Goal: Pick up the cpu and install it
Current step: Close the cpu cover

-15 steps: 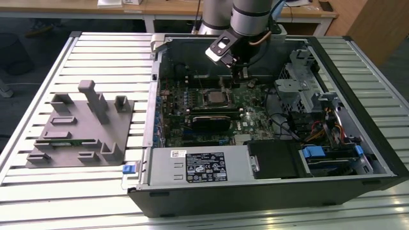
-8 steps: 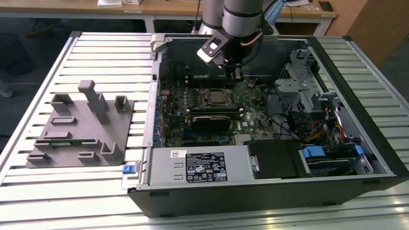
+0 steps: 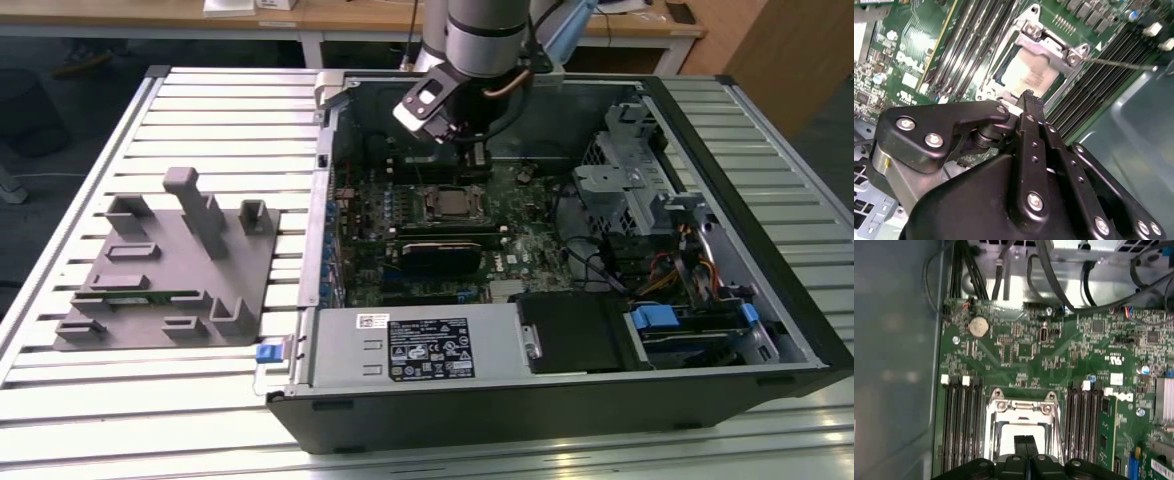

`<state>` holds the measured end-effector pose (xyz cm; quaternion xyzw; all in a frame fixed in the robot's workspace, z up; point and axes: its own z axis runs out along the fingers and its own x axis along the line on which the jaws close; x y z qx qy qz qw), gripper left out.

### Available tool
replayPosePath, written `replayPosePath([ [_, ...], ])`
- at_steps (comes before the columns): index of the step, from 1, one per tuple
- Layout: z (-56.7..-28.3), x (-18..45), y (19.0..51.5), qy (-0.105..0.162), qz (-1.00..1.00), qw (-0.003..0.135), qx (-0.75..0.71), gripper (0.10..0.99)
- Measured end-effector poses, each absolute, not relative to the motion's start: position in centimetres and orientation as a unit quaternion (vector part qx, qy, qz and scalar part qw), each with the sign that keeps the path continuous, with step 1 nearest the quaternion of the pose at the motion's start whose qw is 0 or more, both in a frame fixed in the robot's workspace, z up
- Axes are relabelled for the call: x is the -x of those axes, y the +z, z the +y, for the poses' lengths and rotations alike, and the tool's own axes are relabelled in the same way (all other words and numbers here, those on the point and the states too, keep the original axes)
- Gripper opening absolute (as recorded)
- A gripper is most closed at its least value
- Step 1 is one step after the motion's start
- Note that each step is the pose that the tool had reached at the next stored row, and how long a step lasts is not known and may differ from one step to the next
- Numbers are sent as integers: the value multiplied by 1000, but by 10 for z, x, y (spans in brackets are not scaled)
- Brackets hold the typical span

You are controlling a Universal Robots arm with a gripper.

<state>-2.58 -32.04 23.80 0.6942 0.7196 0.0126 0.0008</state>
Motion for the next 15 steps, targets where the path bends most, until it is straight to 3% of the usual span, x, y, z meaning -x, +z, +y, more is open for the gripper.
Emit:
replayPosePath([
  [15,-320,49,235,13,720,0,-694,106],
])
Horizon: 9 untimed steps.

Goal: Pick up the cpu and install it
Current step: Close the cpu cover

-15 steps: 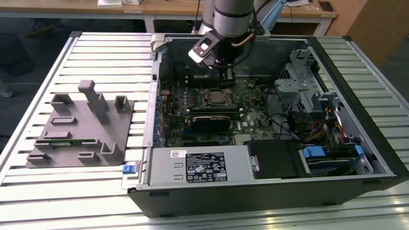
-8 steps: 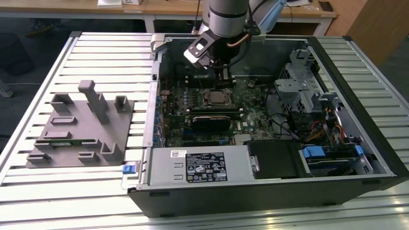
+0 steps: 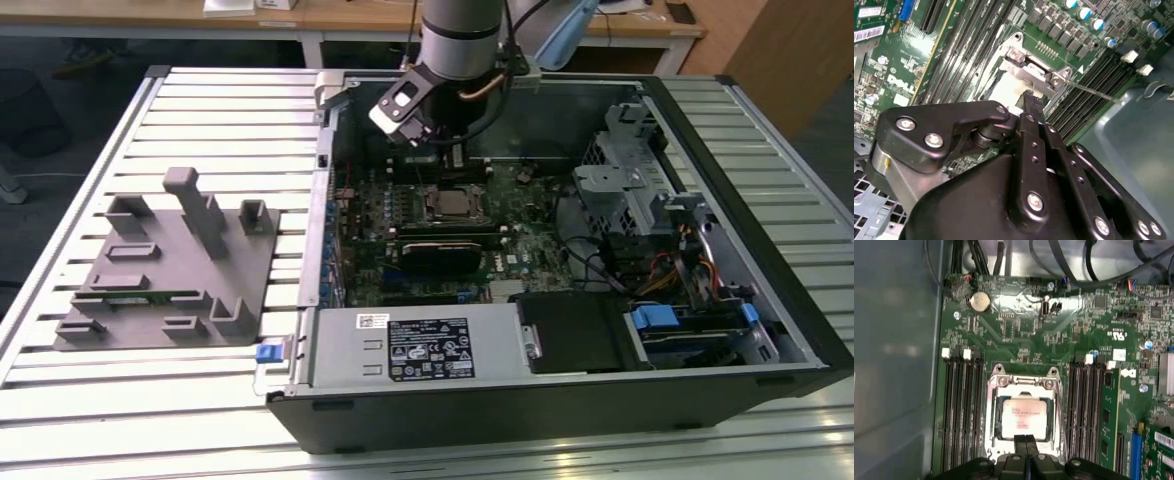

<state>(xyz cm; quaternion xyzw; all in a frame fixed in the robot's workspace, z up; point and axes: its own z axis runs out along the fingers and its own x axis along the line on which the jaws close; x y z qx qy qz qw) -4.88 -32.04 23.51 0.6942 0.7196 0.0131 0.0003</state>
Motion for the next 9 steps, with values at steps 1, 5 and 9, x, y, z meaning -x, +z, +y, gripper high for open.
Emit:
replayPosePath([
  [1,-320,49,235,13,720,0,-694,106],
  [5,-321,52,234,13,720,0,-694,106],
  [9,-321,53,233,13,720,0,-694,106],
])
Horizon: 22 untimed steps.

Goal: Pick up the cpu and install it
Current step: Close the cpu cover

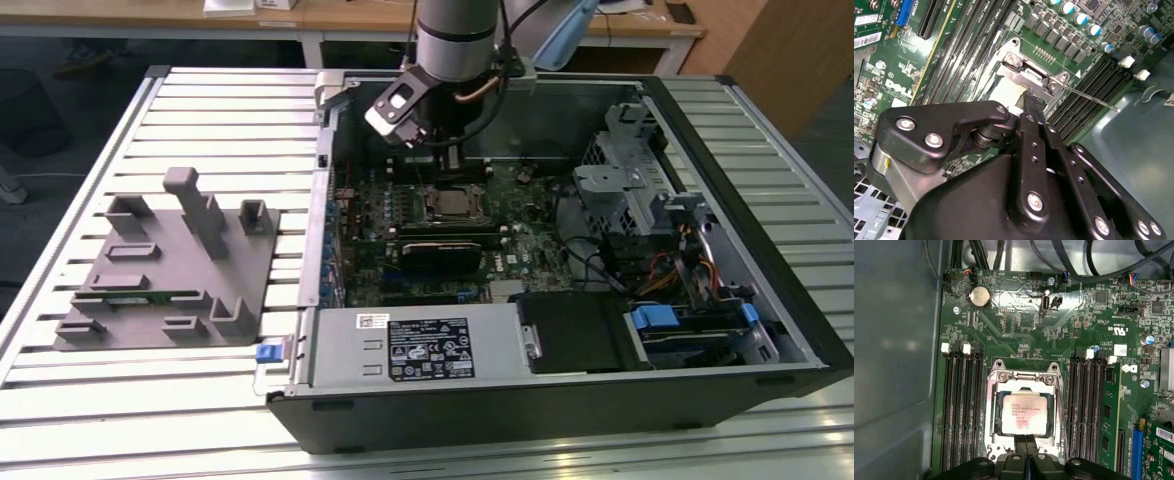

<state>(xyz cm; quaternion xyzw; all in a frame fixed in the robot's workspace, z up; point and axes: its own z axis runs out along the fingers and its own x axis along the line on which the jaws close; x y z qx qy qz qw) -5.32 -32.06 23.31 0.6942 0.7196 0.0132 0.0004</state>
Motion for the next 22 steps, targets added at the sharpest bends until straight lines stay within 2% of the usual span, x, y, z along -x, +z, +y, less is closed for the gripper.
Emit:
replayPosePath([
  [22,-322,59,205,14,720,0,-694,106],
])
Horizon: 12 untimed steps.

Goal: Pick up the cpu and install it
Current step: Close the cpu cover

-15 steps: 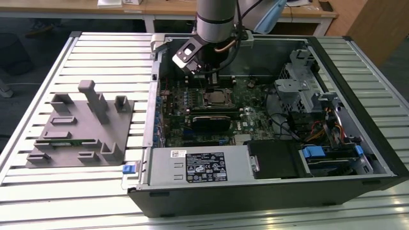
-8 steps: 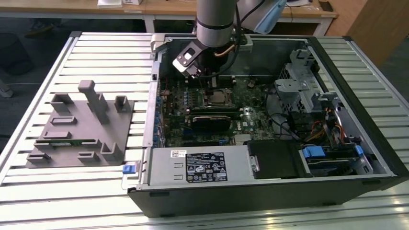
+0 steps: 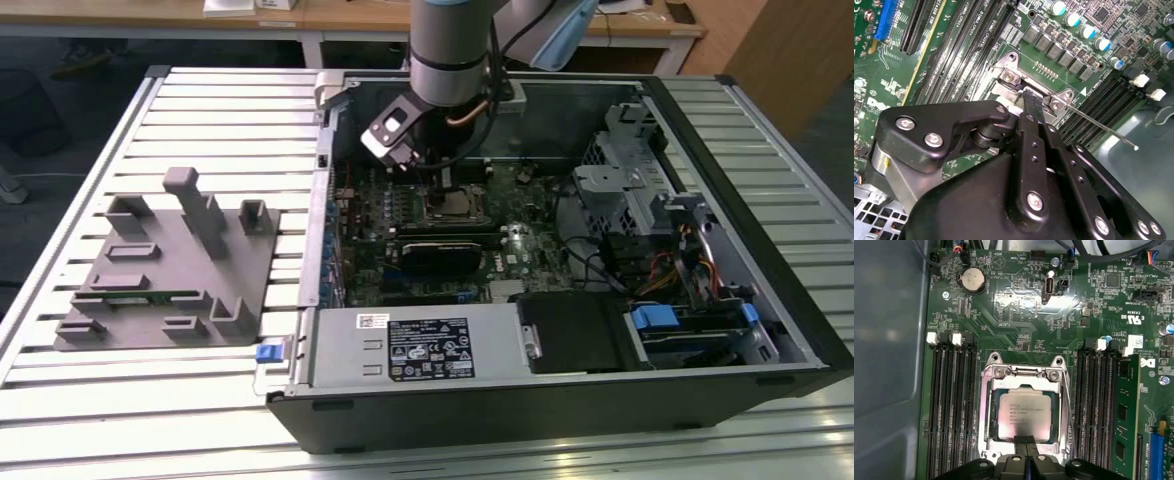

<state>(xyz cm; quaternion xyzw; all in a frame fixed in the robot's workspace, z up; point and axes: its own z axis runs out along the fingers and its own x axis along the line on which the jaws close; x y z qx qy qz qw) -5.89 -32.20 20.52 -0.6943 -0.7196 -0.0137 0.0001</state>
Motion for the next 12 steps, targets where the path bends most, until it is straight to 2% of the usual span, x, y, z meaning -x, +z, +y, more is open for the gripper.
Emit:
replayPosePath([
  [12,-322,57,199,-14,-720,1,694,106],
])
